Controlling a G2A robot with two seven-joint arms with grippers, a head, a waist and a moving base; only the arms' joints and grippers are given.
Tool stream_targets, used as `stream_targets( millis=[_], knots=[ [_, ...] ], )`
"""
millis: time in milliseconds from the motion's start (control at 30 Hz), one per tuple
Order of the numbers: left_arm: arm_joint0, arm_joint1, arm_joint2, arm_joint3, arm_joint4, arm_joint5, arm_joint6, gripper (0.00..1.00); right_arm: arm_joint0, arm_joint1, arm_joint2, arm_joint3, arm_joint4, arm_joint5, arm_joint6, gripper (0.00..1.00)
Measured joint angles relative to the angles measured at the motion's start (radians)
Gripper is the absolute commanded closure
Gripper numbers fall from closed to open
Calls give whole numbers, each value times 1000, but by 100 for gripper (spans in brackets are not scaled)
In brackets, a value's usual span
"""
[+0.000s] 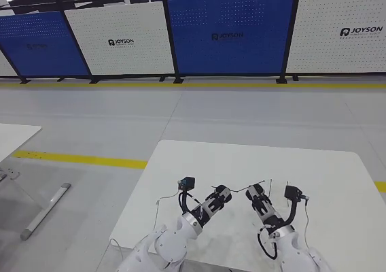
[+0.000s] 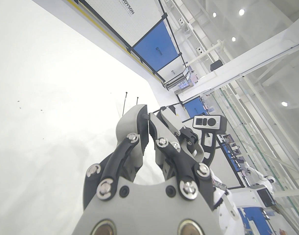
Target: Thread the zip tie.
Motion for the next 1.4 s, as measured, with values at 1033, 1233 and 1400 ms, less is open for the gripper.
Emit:
stream_targets(
  millis=[1033, 1233, 1400],
  knots=[
    [0, 0, 0, 0, 0, 0, 0, 100, -24, -15, 27, -35, -32, 22, 9, 100],
    [0, 0, 0, 0, 0, 0, 0, 100, -30, -16, 34, -43, -40, 29, 22, 100],
    [0, 0, 0, 0, 0, 0, 0, 100, -27, -20, 31, -39, -42, 32, 27, 100]
  ],
)
